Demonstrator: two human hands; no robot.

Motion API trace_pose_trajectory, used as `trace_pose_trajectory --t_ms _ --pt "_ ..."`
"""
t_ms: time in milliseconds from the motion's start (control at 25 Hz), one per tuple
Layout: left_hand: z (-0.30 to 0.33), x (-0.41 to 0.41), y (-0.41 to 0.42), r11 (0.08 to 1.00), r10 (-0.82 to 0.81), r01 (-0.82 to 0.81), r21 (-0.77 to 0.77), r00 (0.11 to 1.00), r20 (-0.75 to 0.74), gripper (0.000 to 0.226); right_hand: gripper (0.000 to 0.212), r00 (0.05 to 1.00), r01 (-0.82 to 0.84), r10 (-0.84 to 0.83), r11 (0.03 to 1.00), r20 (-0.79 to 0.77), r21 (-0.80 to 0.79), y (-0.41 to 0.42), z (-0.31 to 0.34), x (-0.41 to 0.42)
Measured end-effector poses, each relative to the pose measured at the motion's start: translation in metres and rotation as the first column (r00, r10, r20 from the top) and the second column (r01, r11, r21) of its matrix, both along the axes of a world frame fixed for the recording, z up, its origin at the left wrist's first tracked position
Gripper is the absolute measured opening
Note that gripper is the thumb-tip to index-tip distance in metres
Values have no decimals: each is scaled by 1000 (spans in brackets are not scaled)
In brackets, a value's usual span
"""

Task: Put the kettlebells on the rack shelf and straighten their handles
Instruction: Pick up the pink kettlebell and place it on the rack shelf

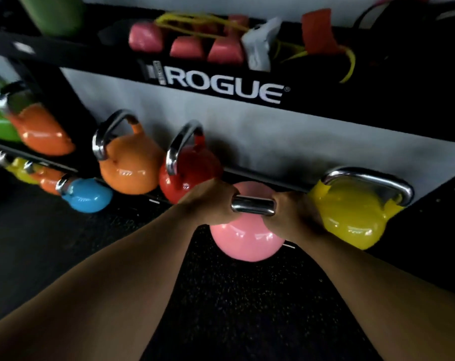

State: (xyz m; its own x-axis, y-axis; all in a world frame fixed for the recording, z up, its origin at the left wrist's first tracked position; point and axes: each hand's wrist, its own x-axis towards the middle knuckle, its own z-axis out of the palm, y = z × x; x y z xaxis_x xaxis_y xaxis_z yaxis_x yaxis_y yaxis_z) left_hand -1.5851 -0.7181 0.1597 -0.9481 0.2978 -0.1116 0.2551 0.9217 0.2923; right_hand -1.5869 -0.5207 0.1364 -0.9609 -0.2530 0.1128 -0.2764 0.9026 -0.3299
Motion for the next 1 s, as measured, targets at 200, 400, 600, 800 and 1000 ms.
trace_pose_trajectory --t_ms 200,400,600,800,1000 --pt "7 -82 -1 992 -127 127 -12 990 -54 13 29 989 149 -149 988 -8 -46 -7 0 -58" --pt "-8 -124 8 984 -177 178 14 984 -36 16 27 978 205 -201 976 60 -71 1 -3 -87" --pt "-15 -153 7 986 -154 155 54 988 -11 6 27 962 261 -249 958 111 -117 -1 -2 -108" --pt "-22 -162 20 954 60 -49 295 998 -28 12 38 935 352 -329 908 134 -227 -3 -8 -130" --pt "-27 -158 27 940 133 -93 329 986 -100 8 20 937 347 -341 901 69 -261 -5 -18 -135"
